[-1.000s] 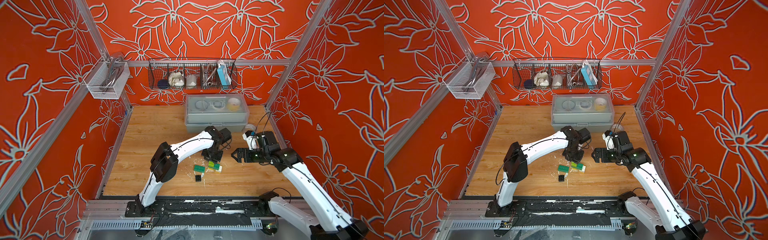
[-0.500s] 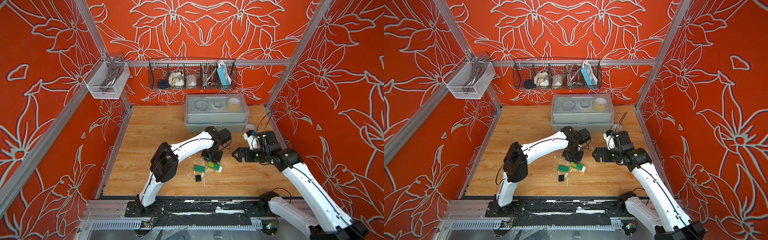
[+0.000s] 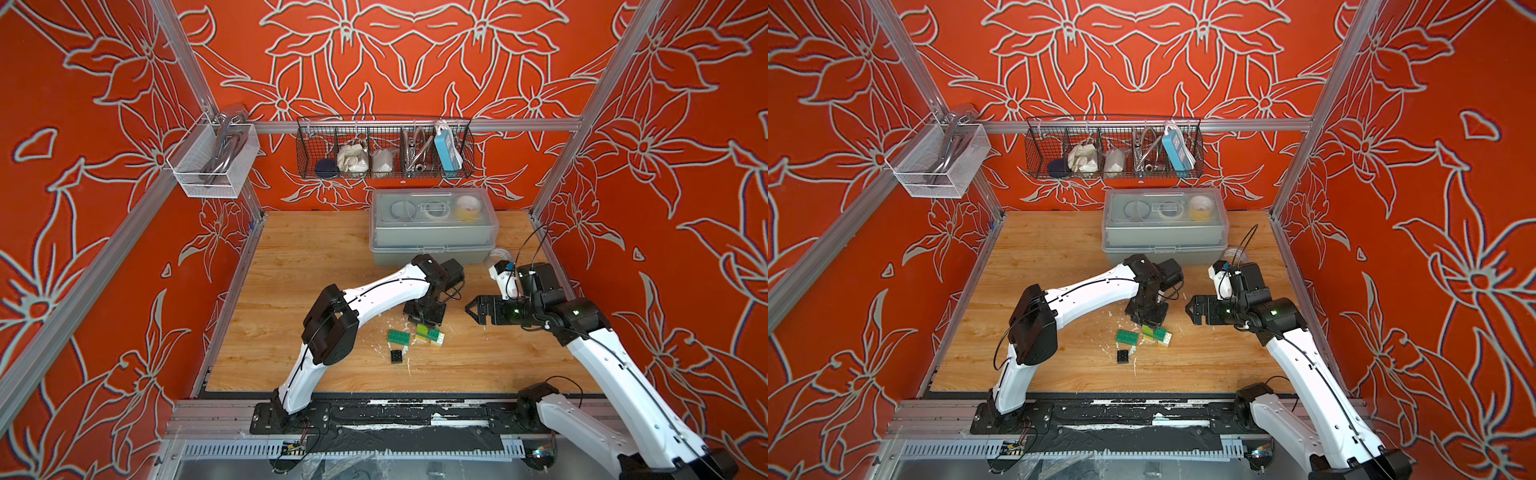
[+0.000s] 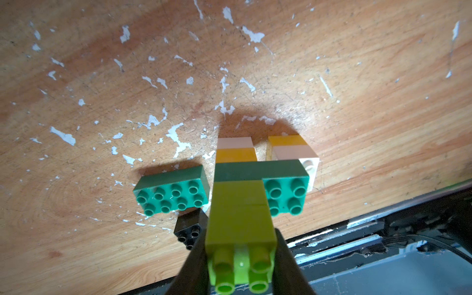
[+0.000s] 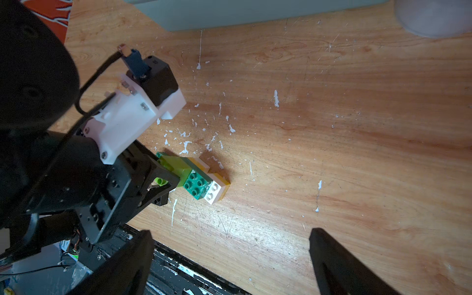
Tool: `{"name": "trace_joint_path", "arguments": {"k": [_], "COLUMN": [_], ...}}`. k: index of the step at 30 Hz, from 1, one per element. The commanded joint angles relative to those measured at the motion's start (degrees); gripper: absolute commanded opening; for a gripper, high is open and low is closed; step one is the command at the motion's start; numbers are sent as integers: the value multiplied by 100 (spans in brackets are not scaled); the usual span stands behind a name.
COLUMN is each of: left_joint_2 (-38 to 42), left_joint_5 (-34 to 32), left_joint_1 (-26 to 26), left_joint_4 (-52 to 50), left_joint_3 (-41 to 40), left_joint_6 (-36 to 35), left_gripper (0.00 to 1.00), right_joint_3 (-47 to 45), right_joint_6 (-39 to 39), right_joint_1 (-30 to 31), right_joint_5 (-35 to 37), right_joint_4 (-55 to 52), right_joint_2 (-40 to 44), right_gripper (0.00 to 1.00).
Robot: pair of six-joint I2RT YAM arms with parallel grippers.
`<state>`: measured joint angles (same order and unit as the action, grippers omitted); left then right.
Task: Assemble a giraffe with lego
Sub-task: Assemble the lego brick with the lego brick.
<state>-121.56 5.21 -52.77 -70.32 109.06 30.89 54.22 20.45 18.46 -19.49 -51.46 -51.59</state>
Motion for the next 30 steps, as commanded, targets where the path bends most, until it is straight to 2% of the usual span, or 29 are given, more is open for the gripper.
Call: {"name": "trace_joint_path", "arguments": {"k": [1, 4, 10, 15, 24, 30], "left_joint_2": [-474, -362, -199, -59, 590, 1351], "left_joint_5": [-179, -225, -301, -327, -176, -162], "left_joint_1": [-31, -30, -31, -31, -31, 229], "left_joint_4": [-87, -56, -220, -296, -244, 5], "left_joint_3": [-300, -278, 156, 400, 562, -174], "left_joint_6": [-132, -99, -81, -41, 89, 397], "left_gripper": [19, 19, 44, 55, 55, 56], "right_joint_3": [-85, -69, -69, -48, -83, -84], "right_joint_6": [-75, -85, -41, -32, -54, -63], "right_joint_1": [-52, -62, -70, -72, -81, -49], "right_joint_5": [-55, -46, -68, -62, -146, -499], "right_joint_4": [-66, -89, -48, -68, -80, 37], "right_joint_2": [75, 77, 64, 96, 14, -157], "right_gripper": [100, 100, 100, 100, 100, 100]}}
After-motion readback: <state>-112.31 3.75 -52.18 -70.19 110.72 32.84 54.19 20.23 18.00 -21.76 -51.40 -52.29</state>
